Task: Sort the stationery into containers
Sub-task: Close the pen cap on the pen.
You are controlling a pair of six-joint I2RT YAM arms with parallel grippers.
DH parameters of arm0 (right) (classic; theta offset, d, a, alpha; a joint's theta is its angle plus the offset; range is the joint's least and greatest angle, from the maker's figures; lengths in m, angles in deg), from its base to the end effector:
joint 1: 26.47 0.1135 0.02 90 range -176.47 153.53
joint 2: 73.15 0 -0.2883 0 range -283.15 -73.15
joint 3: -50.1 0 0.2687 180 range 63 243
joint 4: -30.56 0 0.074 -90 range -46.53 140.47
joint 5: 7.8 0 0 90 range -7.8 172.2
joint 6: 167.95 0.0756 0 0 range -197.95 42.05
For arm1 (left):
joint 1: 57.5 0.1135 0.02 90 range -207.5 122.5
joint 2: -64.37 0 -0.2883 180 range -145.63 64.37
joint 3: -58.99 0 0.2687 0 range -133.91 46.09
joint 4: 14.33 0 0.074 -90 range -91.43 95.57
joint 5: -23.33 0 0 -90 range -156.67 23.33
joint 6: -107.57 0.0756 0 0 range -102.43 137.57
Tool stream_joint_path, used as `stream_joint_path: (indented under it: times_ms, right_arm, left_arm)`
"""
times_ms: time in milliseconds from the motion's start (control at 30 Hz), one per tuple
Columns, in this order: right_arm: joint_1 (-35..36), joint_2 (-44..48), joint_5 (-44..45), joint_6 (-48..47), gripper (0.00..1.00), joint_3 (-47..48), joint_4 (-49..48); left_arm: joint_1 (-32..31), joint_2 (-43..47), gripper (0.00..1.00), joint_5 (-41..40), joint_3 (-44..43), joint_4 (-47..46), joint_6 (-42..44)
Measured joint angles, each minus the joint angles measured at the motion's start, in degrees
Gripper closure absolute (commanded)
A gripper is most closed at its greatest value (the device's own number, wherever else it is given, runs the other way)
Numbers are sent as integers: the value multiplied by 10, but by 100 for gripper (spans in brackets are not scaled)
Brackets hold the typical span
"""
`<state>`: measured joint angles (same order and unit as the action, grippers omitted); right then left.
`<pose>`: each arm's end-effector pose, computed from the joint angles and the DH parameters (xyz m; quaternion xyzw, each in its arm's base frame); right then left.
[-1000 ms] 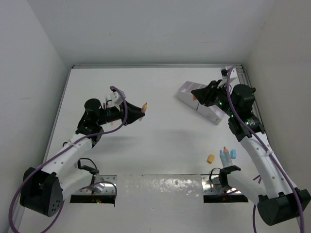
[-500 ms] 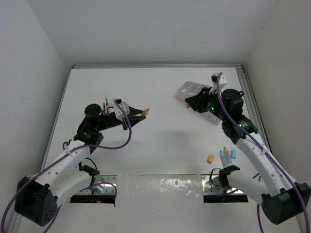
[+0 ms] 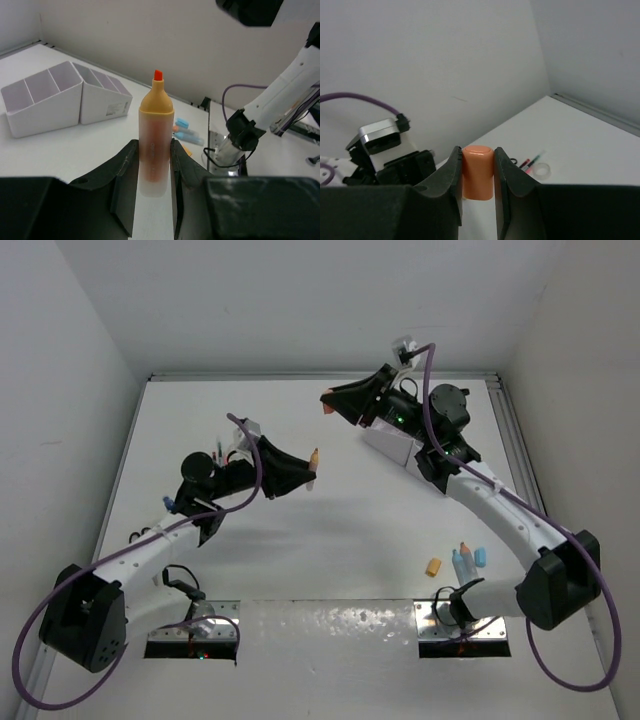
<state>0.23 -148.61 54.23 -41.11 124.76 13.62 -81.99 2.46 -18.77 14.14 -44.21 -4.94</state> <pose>0.2981 0.1896 0.4279 -0.1409 0.5978 0.5318 0.5830 0.2158 -0.1599 0.3167 0.3271 0.5645 -0.5170 0.5541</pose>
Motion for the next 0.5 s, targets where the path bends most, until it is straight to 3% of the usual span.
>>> stream_joint_path:
  times_ms: [233, 500]
  right_arm:
    - [10, -50, -91, 63, 100, 17, -110]
    - [10, -52, -157, 132, 100, 18, -209]
  left_arm:
    - [-2, -23, 100, -30, -17, -63, -81]
    - [-4, -34, 100, -59, -17, -96, -113]
